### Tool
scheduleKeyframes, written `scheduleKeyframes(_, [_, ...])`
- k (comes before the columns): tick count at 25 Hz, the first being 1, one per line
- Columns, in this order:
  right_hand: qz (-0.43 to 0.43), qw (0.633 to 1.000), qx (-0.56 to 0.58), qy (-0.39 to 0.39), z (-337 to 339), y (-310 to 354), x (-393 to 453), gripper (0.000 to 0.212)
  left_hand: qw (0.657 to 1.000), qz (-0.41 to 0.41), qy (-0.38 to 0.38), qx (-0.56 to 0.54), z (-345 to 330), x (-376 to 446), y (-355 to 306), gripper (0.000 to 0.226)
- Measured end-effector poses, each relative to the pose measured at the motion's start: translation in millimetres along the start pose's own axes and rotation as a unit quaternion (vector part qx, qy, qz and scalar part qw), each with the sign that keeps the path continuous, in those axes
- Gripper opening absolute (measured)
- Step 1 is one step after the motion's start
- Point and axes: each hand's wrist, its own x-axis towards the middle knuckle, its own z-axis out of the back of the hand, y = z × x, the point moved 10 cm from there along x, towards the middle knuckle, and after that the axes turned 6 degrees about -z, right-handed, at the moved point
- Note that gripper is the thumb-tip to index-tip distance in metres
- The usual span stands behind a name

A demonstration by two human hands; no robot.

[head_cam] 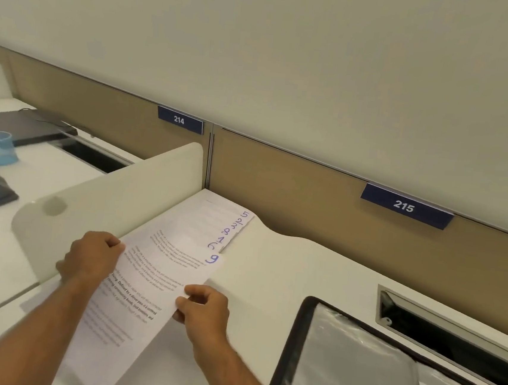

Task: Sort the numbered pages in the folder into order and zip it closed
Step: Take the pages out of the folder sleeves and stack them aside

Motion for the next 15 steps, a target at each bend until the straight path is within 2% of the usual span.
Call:
scheduleKeyframes(6, [-0.046, 0.998, -0.019, 0.030, -42.6, -40.1, 13.4, 0.023, 0.998, 0.040, 0.001, 0.045, -5.6, 17.8, 59.2, 0.010])
scheduleKeyframes(15, [-0.067, 0.997, -0.030, 0.039, -56.8, -57.6, 30.2, 0.021, 0.997, 0.047, -0.003, 0.059, -17.9, 32.4, 83.0, 0.011])
